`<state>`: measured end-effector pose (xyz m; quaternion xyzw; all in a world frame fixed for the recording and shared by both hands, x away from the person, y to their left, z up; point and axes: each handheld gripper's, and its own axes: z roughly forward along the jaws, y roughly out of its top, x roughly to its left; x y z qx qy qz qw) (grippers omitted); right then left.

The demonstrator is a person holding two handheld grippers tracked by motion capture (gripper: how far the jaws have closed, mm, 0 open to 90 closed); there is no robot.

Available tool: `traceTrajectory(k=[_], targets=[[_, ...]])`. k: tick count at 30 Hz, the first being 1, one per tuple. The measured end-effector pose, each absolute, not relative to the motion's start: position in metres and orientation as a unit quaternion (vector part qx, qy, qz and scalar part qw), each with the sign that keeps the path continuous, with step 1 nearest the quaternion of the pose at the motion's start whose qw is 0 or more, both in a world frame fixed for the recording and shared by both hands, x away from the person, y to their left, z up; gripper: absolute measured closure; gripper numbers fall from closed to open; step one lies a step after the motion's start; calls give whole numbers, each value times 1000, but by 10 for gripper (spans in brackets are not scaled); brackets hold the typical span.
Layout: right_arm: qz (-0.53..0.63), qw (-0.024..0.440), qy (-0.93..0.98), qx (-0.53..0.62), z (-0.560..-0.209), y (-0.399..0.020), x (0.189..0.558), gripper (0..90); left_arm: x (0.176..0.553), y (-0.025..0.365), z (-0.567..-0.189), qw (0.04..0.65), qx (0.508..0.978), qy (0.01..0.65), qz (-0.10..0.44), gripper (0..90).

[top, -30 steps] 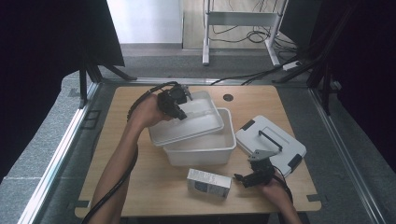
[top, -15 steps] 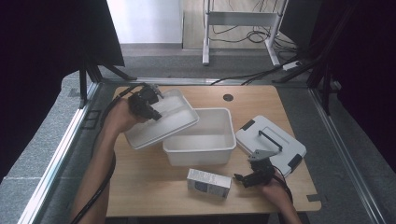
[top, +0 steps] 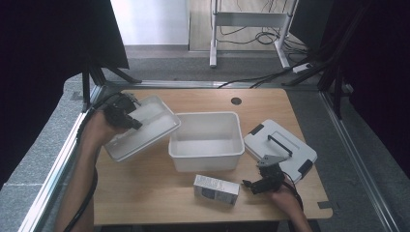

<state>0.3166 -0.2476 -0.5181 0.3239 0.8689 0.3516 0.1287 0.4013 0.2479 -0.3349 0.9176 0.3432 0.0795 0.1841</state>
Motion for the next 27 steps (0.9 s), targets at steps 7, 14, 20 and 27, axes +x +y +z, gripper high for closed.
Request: traceTrajectory(k=[7, 14, 20, 27], targets=[[352, 129, 869, 324, -518, -248, 317, 7, 391, 273, -336, 186, 909, 364, 85, 889], [351, 129, 869, 324, -518, -248, 317, 8, 382, 293, -344, 190, 899, 383, 92, 889], [351, 128, 869, 325, -518, -248, 317, 8, 379, 300, -366, 190, 896, 393, 84, 889], [352, 128, 869, 324, -518, -248, 317, 8, 377, 303, -400, 189, 892, 402, 79, 889]])
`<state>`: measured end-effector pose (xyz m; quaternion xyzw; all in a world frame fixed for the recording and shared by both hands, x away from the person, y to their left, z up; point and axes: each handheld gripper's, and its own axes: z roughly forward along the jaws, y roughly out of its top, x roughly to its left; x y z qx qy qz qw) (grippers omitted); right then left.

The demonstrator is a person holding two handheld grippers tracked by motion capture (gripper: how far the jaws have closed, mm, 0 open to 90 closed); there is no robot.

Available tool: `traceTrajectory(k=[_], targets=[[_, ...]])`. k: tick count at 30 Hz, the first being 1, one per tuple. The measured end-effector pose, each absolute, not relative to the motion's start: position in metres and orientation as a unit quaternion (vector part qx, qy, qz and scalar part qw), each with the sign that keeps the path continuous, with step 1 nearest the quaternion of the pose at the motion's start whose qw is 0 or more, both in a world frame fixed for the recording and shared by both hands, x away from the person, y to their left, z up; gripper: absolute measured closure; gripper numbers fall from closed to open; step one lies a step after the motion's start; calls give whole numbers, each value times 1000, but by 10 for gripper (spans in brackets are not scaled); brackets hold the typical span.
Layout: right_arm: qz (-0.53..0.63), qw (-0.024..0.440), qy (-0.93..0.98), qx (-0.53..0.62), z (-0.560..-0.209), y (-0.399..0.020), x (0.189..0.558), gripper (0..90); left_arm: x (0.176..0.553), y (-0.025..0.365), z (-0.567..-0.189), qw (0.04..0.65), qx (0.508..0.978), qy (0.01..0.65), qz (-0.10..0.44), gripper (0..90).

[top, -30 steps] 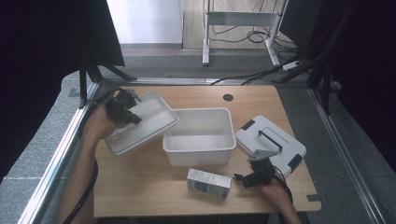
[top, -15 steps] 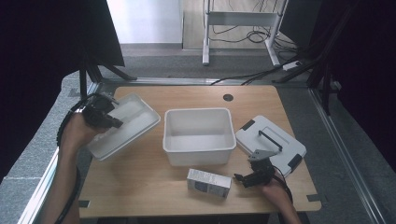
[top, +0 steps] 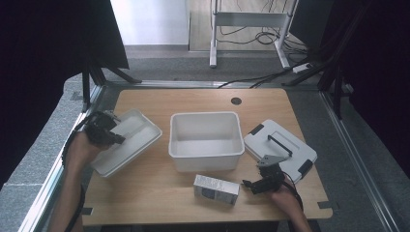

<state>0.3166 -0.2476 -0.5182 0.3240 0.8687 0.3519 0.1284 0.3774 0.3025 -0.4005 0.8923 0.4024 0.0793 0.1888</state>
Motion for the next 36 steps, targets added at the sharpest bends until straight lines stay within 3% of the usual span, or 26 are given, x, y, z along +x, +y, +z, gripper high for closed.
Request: traceTrajectory(k=[15, 26, 36], targets=[[352, 129, 869, 323, -518, -248, 317, 8, 378, 299, -465, 193, 882, 421, 86, 889], [353, 129, 868, 324, -518, -248, 317, 8, 379, 296, -484, 197, 879, 426, 87, 878], [348, 132, 866, 334, -518, -248, 317, 0, 366, 294, -463, 235, 863, 432, 118, 536]])
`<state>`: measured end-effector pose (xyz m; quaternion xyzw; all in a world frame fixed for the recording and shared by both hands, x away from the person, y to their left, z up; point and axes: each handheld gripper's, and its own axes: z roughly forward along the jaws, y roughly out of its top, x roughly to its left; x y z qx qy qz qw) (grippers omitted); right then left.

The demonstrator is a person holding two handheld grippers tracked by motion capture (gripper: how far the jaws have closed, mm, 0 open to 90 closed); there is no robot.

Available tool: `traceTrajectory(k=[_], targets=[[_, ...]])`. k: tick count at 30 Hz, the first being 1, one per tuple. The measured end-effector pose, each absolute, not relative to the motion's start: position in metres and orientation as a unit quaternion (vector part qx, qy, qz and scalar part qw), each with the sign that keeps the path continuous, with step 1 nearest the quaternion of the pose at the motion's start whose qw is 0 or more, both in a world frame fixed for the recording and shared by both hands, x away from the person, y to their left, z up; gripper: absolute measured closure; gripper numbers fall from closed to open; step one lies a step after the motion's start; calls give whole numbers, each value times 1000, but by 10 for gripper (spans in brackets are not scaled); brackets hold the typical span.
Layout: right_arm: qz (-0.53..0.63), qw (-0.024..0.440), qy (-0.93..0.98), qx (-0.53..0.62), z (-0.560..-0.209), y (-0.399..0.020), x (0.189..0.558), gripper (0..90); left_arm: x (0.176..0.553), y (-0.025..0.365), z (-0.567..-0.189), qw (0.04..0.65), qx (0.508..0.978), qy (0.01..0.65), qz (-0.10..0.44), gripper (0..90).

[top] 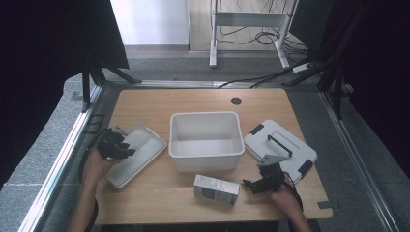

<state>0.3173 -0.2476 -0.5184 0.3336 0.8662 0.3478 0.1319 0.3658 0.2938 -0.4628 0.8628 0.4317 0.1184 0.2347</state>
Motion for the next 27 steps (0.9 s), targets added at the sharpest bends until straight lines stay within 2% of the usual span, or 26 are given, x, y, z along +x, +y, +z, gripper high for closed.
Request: traceTrajectory(k=[1, 2, 3, 5, 8, 20, 27], targets=[[348, 132, 866, 333, -518, -248, 317, 0, 364, 293, -462, 237, 862, 431, 121, 465], [348, 132, 866, 333, -518, -248, 317, 0, 362, 291, -460, 241, 861, 430, 124, 465], [350, 132, 867, 330, -518, -248, 317, 5, 361, 289, -459, 246, 861, 428, 122, 373], [351, 133, 866, 330, -518, -248, 317, 10, 357, 283, -457, 257, 860, 423, 121, 338], [353, 133, 866, 328, -518, -248, 316, 18, 349, 272, -455, 273, 860, 414, 121, 194], [354, 131, 866, 327, -518, -248, 316, 19, 320, 230, -462, 322, 865, 369, 111, 24], [354, 131, 866, 327, -518, -248, 316, 19, 308, 209, -479, 333, 870, 348, 106, 0]])
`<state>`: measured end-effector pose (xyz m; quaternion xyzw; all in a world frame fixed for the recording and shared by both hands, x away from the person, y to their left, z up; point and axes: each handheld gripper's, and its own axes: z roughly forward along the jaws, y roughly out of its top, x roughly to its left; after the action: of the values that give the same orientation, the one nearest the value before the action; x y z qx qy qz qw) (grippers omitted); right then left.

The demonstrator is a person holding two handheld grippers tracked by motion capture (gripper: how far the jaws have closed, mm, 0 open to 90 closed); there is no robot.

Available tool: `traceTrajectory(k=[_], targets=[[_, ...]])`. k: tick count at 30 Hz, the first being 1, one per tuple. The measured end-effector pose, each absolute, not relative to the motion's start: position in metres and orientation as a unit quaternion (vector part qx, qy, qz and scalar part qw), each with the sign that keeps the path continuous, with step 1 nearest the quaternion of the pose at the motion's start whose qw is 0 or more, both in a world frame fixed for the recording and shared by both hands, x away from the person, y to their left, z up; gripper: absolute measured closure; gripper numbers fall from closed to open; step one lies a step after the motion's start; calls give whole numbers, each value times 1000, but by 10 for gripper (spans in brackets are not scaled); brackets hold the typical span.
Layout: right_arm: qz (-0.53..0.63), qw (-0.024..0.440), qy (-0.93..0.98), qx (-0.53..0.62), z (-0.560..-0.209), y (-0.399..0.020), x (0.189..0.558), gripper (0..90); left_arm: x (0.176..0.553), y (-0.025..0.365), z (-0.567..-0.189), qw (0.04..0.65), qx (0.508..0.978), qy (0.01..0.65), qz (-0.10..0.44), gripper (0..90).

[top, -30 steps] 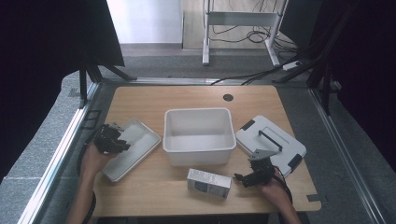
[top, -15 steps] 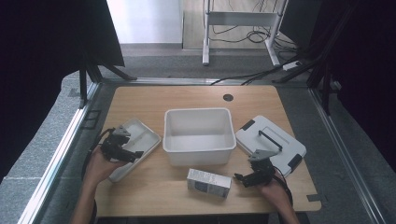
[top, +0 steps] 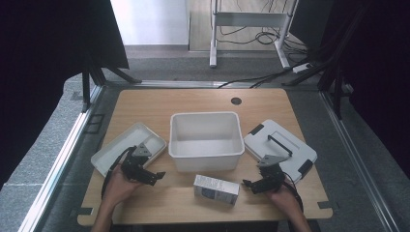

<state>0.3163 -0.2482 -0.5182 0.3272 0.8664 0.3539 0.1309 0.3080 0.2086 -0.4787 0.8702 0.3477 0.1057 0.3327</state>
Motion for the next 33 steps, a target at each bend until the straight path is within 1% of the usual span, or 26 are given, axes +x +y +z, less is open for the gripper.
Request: traceTrajectory(k=[10, 12, 14, 21, 24, 33], targets=[[351, 127, 870, 322, -518, -250, 315, 0, 296, 187, -514, 346, 870, 334, 111, 0], [349, 125, 871, 322, -517, -252, 314, 0, 294, 184, -518, 330, 877, 327, 121, 0], [348, 122, 872, 321, -515, -254, 311, 0, 294, 181, -521, 338, 875, 329, 110, 0], [342, 92, 885, 301, -508, -256, 296, 0, 291, 177, -521, 338, 875, 330, 108, 0], [336, 77, 893, 289, -506, -253, 291, 16, 291, 176, -521, 338, 875, 330, 108, 0], [303, 44, 920, 243, -486, -230, 279, 27, 291, 176, -521, 338, 874, 331, 109, 0]])
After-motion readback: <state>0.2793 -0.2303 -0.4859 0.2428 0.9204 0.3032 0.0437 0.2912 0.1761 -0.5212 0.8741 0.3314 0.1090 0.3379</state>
